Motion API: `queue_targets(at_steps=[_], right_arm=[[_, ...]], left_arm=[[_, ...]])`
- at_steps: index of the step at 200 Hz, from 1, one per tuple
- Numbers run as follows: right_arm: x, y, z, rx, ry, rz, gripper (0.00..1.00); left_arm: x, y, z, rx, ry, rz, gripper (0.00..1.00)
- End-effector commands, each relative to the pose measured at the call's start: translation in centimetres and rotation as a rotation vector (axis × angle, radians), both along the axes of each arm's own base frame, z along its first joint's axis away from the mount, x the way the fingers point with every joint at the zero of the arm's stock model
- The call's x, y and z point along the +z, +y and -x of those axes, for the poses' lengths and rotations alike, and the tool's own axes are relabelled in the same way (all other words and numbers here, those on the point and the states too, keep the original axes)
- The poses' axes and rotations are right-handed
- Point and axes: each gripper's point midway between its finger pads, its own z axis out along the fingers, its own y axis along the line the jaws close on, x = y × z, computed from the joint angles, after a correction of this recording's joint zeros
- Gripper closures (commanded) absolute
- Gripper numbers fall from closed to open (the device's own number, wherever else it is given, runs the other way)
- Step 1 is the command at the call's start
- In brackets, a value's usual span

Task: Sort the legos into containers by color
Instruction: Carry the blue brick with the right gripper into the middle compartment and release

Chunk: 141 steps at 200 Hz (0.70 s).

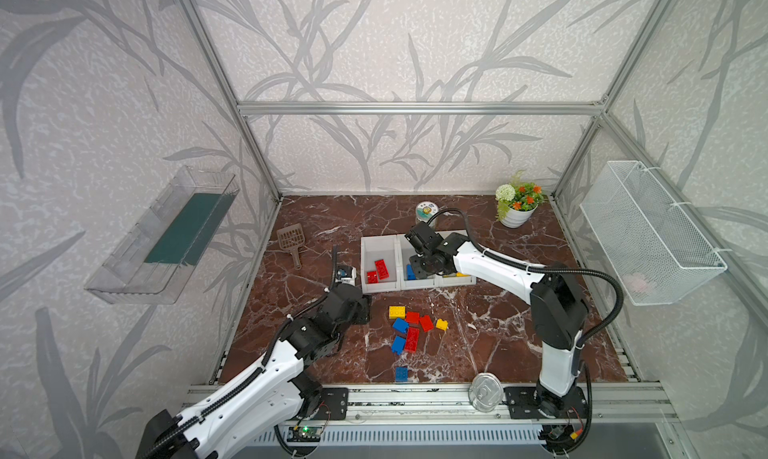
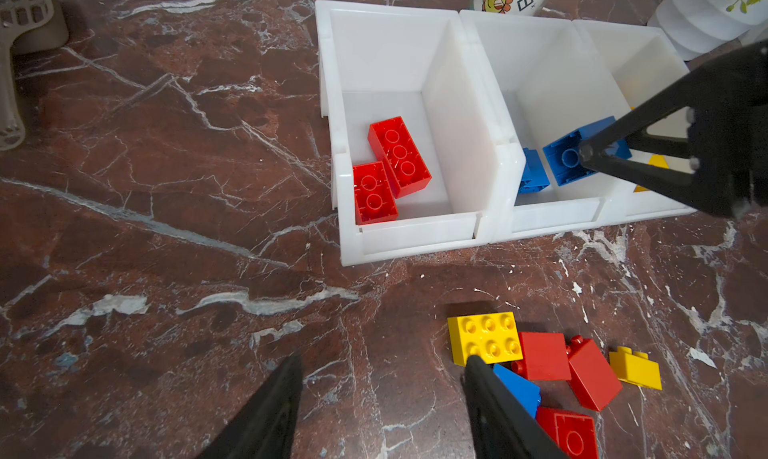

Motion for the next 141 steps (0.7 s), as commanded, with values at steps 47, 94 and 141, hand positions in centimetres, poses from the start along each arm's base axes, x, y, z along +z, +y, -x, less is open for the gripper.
queue_targets(at_steps=[47, 94, 141], right_arm=[[2.2, 0.1, -0.8, -0.006, -0.03, -0.031, 0.39], [2.6, -0.3, -0.5, -0.014, -0.032, -0.044, 0.38], [2.9, -0.8, 0.2, -0.024, -0.027, -0.056, 0.38]], left_arm=[[-0.7, 0.5, 0.5, 0.026, 0.02, 0.008, 0.36], [-0.7, 0.4, 0.4, 0.021, 0.026, 0.005, 0.36], [-1.1, 0.0, 0.8, -0.009, 0.049, 0.011, 0.35]])
